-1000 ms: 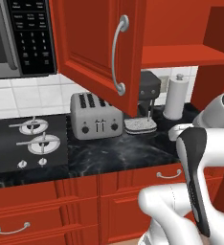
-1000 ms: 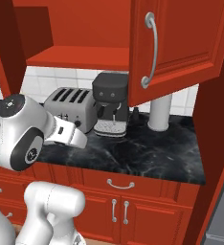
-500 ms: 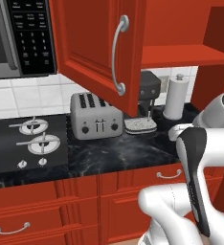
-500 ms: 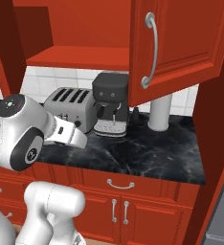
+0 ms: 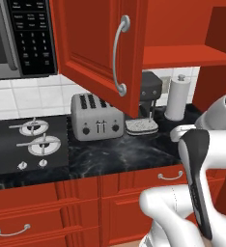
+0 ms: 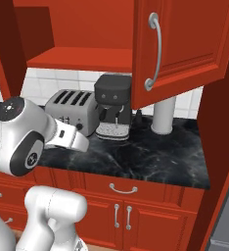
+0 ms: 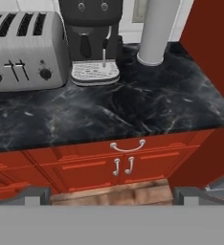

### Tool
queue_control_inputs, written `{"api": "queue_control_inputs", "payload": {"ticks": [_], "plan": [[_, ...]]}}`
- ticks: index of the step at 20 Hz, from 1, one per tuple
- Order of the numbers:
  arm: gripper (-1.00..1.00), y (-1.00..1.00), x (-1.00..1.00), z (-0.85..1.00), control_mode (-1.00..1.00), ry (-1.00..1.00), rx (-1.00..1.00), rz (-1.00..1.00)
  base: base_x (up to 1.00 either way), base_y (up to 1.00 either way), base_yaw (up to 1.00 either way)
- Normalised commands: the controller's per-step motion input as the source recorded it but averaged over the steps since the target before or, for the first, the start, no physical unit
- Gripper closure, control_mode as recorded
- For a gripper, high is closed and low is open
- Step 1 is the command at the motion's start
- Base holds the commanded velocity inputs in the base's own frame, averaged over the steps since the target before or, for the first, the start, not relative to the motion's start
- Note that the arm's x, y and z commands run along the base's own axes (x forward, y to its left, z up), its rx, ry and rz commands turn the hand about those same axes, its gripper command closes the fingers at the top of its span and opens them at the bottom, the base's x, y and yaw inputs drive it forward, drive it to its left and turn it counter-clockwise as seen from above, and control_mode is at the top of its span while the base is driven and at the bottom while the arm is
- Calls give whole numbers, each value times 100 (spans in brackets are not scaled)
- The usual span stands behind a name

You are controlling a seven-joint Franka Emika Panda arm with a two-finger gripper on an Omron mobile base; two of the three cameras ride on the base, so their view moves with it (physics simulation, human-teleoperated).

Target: Close all open cabinet doors.

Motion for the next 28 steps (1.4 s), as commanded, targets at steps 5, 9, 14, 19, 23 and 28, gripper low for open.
{"api": "queue_control_inputs", "payload": {"ticks": [5,9,14,19,23,28], "plan": [[-100,0,-1,15,-100,-19,0,0,0,0,0],[-100,-19,0,16,-100,-26,1,0,0,0,0],[-100,-47,0,24,-100,-23,4,0,0,0,0],[-100,-52,0,16,-100,-23,4,0,0,0,0],[-100,-47,-3,29,-100,-30,2,0,0,0,0],[-100,-41,0,41,-100,-36,0,-2,0,0,0]]}}
